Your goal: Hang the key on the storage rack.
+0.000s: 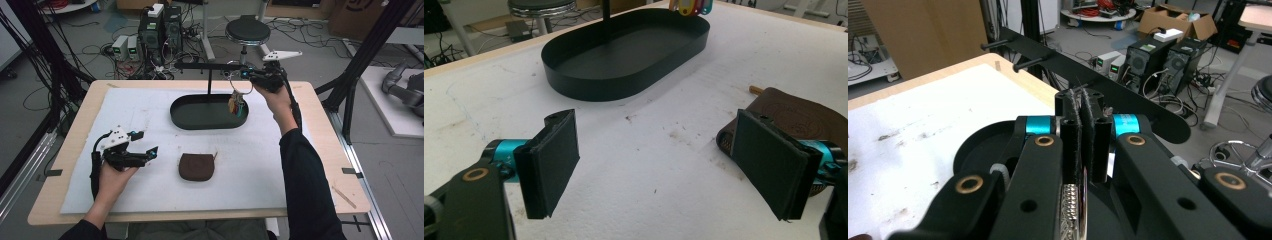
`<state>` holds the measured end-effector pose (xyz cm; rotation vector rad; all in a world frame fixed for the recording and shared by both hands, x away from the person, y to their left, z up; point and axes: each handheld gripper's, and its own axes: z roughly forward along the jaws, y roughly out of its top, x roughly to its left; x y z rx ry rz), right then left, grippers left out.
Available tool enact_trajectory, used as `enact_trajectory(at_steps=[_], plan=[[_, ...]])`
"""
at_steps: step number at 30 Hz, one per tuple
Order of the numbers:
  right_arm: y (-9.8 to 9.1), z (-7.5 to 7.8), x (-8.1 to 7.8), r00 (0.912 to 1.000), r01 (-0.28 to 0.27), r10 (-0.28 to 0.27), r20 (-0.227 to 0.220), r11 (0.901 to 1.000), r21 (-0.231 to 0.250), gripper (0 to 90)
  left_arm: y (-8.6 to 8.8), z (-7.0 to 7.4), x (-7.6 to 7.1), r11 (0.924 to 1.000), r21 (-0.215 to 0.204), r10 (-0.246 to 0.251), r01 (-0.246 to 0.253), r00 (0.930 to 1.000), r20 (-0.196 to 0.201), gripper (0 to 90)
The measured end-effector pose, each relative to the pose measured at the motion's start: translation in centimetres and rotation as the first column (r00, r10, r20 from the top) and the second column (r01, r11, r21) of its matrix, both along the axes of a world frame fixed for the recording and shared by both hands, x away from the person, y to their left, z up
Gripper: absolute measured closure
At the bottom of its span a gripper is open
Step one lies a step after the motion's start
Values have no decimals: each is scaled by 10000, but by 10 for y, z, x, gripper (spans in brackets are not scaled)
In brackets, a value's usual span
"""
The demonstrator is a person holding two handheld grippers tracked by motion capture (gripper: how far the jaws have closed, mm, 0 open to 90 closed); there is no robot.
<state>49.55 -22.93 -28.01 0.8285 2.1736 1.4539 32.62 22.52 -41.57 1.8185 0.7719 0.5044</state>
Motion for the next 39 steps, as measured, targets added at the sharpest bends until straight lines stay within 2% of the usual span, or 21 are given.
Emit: enact_trajectory(at_steps=[5,16,39], plan=[[-2,-3,4,9997,252,-251,-14,9997,58,879,2,-1,-2,10000,16,64,-64,10000,0,193],[-5,-11,13,9966,751,-759,-316,9969,-248,879,2,-3,-2,10000,28,63,-63,10000,-67,193],[-8,-19,24,9935,1078,-1070,-383,9939,209,878,1,-4,-2,10000,64,-10,10,9999,-107,193]])
